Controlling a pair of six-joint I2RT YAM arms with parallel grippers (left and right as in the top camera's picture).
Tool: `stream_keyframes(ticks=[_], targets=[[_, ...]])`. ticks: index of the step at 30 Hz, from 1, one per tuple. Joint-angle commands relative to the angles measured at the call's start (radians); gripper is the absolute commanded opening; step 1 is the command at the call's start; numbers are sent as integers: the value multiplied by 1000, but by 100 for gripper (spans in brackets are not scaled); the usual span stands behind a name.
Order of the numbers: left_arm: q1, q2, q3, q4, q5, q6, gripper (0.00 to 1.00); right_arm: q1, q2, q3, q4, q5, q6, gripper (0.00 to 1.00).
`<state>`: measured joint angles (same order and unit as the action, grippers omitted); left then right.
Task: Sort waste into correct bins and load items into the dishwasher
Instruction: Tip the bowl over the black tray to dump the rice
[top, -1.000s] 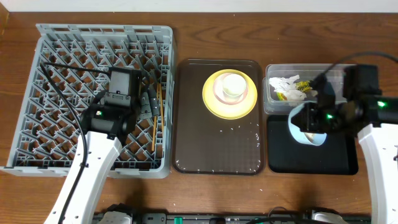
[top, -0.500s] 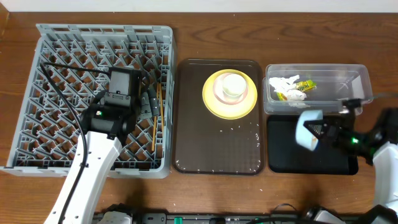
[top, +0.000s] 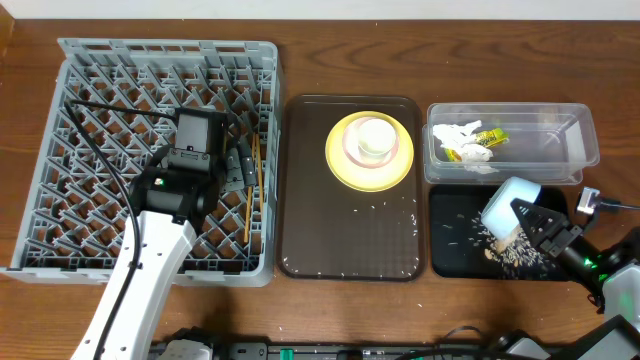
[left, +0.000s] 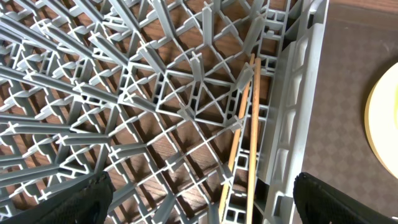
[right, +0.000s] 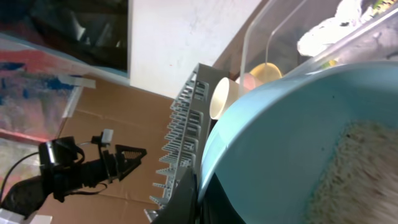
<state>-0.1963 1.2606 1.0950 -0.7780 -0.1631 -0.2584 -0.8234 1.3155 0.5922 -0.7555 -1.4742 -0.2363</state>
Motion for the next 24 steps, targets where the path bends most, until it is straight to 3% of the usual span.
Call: stream_keyframes(ticks=[1, 8, 13, 18, 21, 24], targets=[[6, 2, 0, 0, -5, -2, 94, 2, -4, -7, 4, -85, -31, 1], [6, 2, 0, 0, -5, -2, 93, 39, -4, -8, -73, -85, -31, 1], [6, 2, 0, 0, -5, -2, 93, 32, -4, -8, -21, -85, -29, 1], [6, 2, 0, 0, -5, -2, 93, 19, -4, -8, -8, -85, 37, 1], [6, 2, 0, 0, -5, -2, 93, 5, -4, -8, 90, -79, 48, 1], [6, 2, 0, 0, -5, -2, 93, 5, -4, -8, 66, -85, 172, 1]])
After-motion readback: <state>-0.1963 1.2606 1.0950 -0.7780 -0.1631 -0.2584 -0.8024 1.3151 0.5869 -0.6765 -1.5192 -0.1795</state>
